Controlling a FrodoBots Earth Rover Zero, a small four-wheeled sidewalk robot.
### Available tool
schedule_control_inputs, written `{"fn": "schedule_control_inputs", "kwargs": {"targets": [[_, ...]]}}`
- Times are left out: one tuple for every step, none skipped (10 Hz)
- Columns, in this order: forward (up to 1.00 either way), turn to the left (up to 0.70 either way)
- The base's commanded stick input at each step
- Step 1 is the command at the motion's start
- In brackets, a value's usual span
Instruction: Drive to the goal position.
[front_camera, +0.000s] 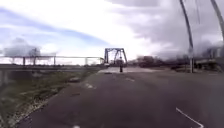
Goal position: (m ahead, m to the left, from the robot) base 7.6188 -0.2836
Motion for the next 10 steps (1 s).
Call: {"fn": "schedule_control_inputs", "kwargs": {"targets": [[0.7,0.0],[0.7,0.0],[0.7,0.0],[0.7,0.0],[0.7,0.0],[0.7,0.0],[0.7,0.0],[0.7,0.0],[0.7,0.0],[0.7,0.0]]}}
